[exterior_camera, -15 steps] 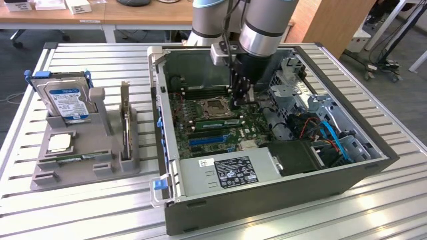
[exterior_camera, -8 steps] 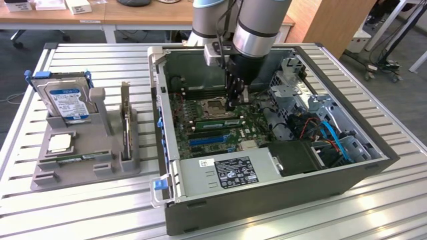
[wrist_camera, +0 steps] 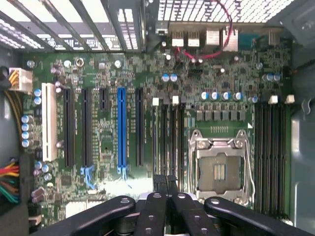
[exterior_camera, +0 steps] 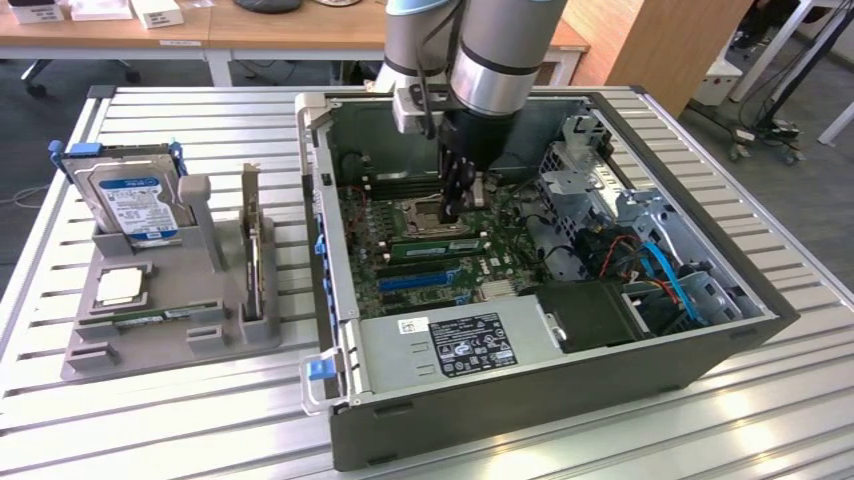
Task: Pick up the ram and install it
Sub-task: 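Press down the ram until it locks into place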
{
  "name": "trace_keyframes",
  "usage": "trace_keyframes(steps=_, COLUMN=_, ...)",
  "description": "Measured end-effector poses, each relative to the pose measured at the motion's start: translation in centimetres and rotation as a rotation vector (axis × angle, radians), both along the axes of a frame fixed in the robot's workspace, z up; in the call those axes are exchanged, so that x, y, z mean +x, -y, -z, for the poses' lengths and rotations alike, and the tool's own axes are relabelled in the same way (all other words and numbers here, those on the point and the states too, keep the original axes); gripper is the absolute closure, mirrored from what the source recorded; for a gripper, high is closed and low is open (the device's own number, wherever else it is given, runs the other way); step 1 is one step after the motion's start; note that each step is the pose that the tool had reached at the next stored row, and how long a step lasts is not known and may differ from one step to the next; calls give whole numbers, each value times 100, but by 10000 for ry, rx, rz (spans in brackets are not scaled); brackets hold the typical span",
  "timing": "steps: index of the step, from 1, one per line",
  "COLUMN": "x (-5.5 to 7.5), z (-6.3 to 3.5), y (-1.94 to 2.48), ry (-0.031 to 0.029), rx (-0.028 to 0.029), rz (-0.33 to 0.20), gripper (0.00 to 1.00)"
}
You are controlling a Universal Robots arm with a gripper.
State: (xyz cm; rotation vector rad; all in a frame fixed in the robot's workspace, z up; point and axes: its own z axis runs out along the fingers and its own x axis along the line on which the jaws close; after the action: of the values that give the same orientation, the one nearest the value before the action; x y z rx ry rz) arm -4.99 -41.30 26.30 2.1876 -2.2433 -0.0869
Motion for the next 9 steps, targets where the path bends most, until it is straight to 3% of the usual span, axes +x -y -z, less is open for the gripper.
trace_keyframes(steps=9, x=-172, z=9, y=0, ry=0, rx=-1, rz=1, gripper=90)
